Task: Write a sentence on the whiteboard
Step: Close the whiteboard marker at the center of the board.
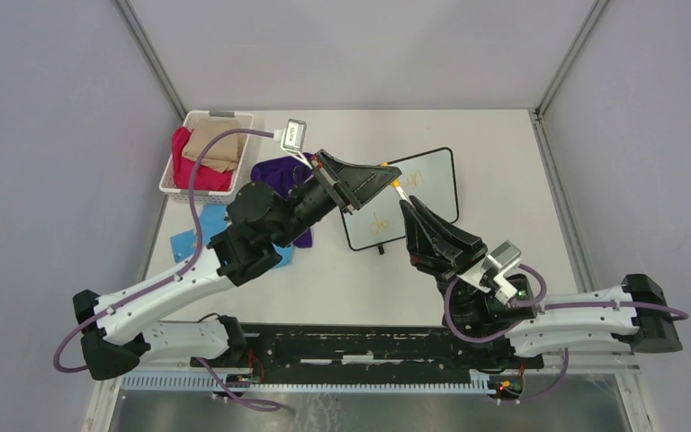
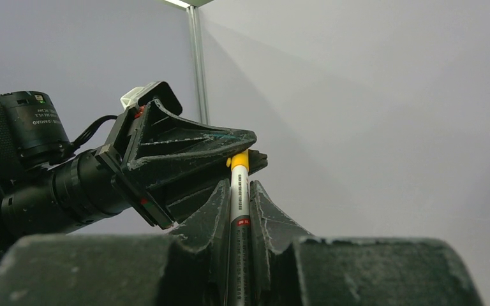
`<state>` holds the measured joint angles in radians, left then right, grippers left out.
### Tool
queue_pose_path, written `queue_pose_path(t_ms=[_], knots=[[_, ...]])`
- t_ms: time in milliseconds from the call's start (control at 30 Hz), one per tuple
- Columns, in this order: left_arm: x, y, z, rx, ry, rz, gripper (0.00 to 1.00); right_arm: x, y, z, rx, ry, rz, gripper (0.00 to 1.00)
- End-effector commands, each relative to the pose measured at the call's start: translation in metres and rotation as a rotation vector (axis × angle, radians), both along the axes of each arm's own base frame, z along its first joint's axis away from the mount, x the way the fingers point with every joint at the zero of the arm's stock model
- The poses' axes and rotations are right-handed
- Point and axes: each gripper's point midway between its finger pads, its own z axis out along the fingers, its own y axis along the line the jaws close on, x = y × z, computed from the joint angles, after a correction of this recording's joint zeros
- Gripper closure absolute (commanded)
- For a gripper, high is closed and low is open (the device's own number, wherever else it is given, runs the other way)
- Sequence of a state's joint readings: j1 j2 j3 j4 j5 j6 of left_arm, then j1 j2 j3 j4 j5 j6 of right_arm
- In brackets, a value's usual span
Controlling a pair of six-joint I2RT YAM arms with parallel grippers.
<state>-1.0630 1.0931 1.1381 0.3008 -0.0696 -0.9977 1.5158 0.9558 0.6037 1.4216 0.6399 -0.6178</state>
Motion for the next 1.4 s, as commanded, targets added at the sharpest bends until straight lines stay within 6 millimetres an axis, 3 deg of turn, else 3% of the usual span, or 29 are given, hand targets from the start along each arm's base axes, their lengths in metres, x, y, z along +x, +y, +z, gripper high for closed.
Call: queue_pose_path(t_ms=[0,733,1367], knots=[[-0.026,-0.011,-0.004,0.073,-0.067,-0.111,0.98,0.012,-0.003,0.002,-0.013,0.045,-0.062,1.0],[-0.057,-0.028,-0.034,0.121,-0.039,-0.185,0.98,0.017,-0.001,0.005,-0.004,0.042,-0.075,1.0],[-0.07,-0.037,-0.043,0.139,-0.058,-0.226,0.98,0.02,-0.003,0.009,0.004,0.034,-0.078,1.0]])
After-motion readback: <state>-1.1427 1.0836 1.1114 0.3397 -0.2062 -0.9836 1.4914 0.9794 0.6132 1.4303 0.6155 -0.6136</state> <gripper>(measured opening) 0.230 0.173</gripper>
